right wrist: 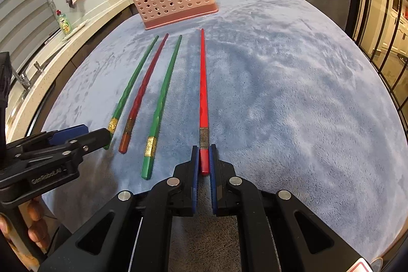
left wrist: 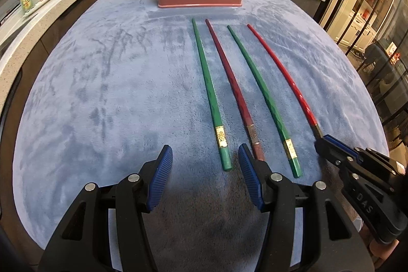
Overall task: Organize utensils
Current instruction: 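Grasp a green chopstick with the left tool while the right tool grasps a red chopstick, then carry both held chopsticks up over the pink holder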
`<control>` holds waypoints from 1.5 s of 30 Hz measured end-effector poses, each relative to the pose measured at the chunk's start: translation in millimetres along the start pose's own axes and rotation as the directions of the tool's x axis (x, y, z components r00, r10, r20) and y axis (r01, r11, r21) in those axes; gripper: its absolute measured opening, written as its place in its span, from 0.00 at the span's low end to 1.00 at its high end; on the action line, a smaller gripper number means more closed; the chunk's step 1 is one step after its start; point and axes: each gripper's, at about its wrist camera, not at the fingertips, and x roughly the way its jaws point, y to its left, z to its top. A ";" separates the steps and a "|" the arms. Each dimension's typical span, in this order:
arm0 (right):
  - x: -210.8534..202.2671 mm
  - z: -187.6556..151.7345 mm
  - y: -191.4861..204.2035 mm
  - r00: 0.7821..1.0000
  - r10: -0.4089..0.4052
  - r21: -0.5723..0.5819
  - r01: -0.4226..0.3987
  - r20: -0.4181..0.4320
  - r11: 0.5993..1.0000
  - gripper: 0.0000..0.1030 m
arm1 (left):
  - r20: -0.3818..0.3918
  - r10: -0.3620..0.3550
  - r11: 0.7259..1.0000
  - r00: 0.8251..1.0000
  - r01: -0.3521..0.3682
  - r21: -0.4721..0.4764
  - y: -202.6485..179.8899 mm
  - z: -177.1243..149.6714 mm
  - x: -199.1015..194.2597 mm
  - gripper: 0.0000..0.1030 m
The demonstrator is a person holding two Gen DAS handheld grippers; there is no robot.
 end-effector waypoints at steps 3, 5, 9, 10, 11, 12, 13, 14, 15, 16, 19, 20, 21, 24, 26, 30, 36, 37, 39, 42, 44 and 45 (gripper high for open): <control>0.5 -0.1 -0.3 1.000 0.004 0.003 -0.004 -0.002 1.000 0.07 | -0.006 0.007 1.000 1.000 -0.007 0.005 -1.6 1.2 4.8 0.49; 0.6 -0.8 -0.9 1.000 0.007 0.006 -0.007 0.000 1.000 0.07 | -0.007 0.012 1.000 1.000 -0.012 0.006 -2.8 1.5 6.8 0.49; 1.2 -0.6 -1.2 1.000 0.009 0.007 -0.009 0.001 1.000 0.07 | -0.001 0.023 1.000 1.000 -0.023 0.006 -4.6 2.9 9.3 0.49; 1.4 -0.8 -1.4 1.000 0.010 0.006 -0.010 0.001 1.000 0.07 | -0.001 0.026 1.000 1.000 -0.026 0.006 -5.0 3.1 10.0 0.48; 1.4 -0.9 -1.2 1.000 0.010 0.006 -0.010 0.001 1.000 0.07 | 0.000 0.028 1.000 1.000 -0.028 0.009 -5.5 3.1 10.2 0.45; 1.2 -1.0 -0.9 1.000 0.010 0.007 -0.010 0.001 1.000 0.07 | 0.002 0.031 0.999 1.000 -0.031 0.012 -5.5 2.8 9.9 0.38; 1.3 -1.1 -1.0 1.000 0.011 0.006 -0.011 0.002 1.000 0.07 | 0.003 0.033 0.999 0.999 -0.033 0.015 -4.9 2.8 9.6 0.35; 1.1 -1.1 -1.0 1.000 0.011 0.005 -0.011 0.002 1.000 0.07 | 0.004 0.033 0.999 0.999 -0.033 0.015 -4.1 3.3 9.1 0.29; 1.1 -1.1 -0.6 1.000 0.011 0.005 -0.011 0.002 1.000 0.07 | 0.003 0.030 0.999 1.000 -0.030 0.014 -2.4 3.5 8.6 0.23; 1.3 -1.2 -0.9 1.000 0.010 0.005 -0.010 0.002 1.000 0.07 | 0.002 0.028 1.000 1.000 -0.028 0.013 -0.7 3.4 8.2 0.19; 0.4 -1.2 -1.2 1.000 0.012 0.005 -0.012 0.002 1.000 0.07 | -0.004 0.019 1.000 1.000 -0.019 0.008 4.0 3.6 6.5 0.07; 0.3 -1.4 -1.1 1.000 0.012 0.006 -0.012 0.002 1.000 0.07 | -0.006 0.013 1.000 1.000 -0.013 0.006 5.4 3.6 5.3 0.07; -0.5 -1.5 -0.9 1.000 0.012 0.007 -0.012 0.003 1.000 0.07 | -0.007 0.010 1.000 1.000 -0.010 0.003 6.6 3.6 4.2 0.07; -5.4 -1.4 -0.8 1.000 0.011 0.009 -0.011 0.010 1.000 0.07 | -0.004 0.008 1.000 1.000 -0.008 -0.005 9.4 2.7 0.4 0.07; -9.3 -1.2 -1.5 1.000 0.013 0.012 -0.013 0.018 1.000 0.07 | 0.002 0.007 1.000 1.000 -0.007 -0.007 11.0 1.4 -3.3 0.07; -16.2 0.9 -2.7 0.999 0.012 0.016 -0.013 0.031 1.000 0.07 | 0.007 -0.006 1.000 1.000 0.006 -0.021 15.0 0.5 -10.4 0.07; -36.9 13.4 -2.9 0.996 0.015 0.021 -0.017 0.088 1.000 0.07 | 0.051 -0.017 0.999 0.999 0.020 -0.047 22.3 4.5 -34.1 0.07; -40.1 15.6 -3.0 0.995 0.014 0.021 -0.016 0.098 1.000 0.07 | 0.063 -0.016 0.998 0.998 0.020 -0.053 24.2 6.4 -40.0 0.07; -50.2 23.6 -2.9 0.992 0.017 0.025 -0.020 0.125 0.999 0.06 | 0.086 -0.014 0.998 0.996 0.019 -0.064 27.3 10.6 -50.1 0.07; -65.5 36.7 -4.4 0.985 0.020 0.033 -0.026 0.171 0.999 0.06 | 0.128 -0.018 0.996 0.992 0.028 -0.079 31.6 18.5 -67.0 0.07; -74.7 44.5 -6.4 0.979 0.024 0.039 -0.033 0.200 0.999 0.06 | 0.150 -0.018 0.996 0.988 0.032 -0.085 34.1 23.2 -75.8 0.07; -81.5 50.8 -7.4 0.975 0.024 0.041 -0.034 0.222 0.999 0.06 | 0.160 -0.018 0.996 0.987 0.033 -0.088 35.0 26.0 -80.1 0.07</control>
